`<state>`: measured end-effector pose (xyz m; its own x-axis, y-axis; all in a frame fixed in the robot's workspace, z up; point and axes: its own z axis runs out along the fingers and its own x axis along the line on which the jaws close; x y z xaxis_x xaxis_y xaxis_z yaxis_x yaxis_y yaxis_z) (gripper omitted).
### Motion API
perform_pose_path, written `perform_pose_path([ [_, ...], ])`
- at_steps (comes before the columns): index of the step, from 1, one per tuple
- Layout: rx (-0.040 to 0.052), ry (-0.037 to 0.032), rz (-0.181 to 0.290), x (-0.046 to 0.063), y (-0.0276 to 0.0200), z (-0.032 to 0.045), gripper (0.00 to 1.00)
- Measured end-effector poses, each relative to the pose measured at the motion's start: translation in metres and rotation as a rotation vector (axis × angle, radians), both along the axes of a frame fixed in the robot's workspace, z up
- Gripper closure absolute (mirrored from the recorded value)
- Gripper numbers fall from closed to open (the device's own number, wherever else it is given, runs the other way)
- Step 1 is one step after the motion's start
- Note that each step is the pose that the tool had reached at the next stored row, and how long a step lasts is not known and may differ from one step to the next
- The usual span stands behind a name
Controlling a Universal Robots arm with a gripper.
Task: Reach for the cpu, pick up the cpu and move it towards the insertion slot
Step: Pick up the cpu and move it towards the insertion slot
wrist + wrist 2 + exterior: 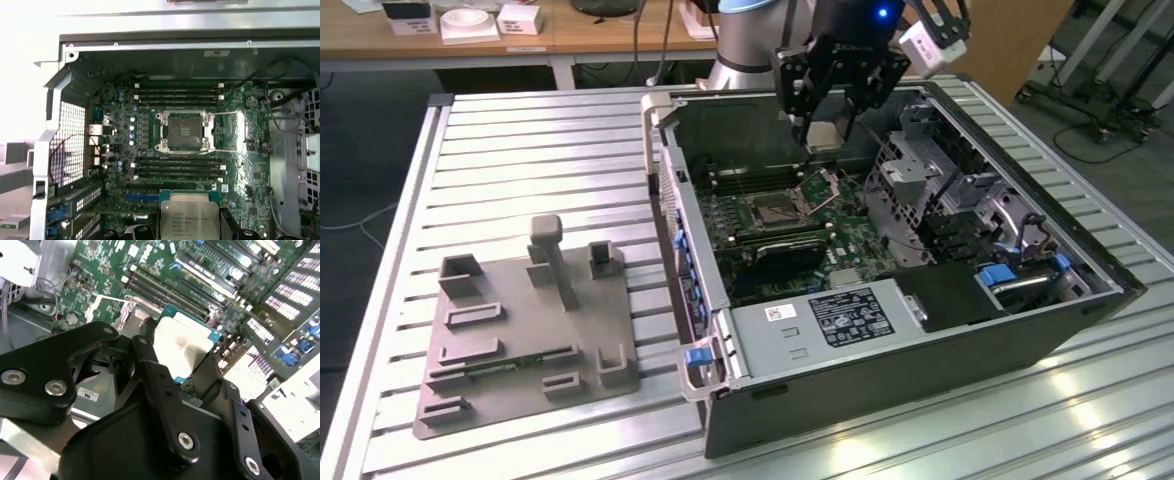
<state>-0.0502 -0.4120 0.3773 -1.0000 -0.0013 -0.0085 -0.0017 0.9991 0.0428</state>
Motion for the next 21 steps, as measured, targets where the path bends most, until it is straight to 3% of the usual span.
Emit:
perform_pose_path([
  [9,0.0001,0.0000,0.007,0.000,0.0190,-0.0054,0.46],
  [21,0.0001,0.0000,0.026,0.000,0.0348,-0.0122,0.46],
])
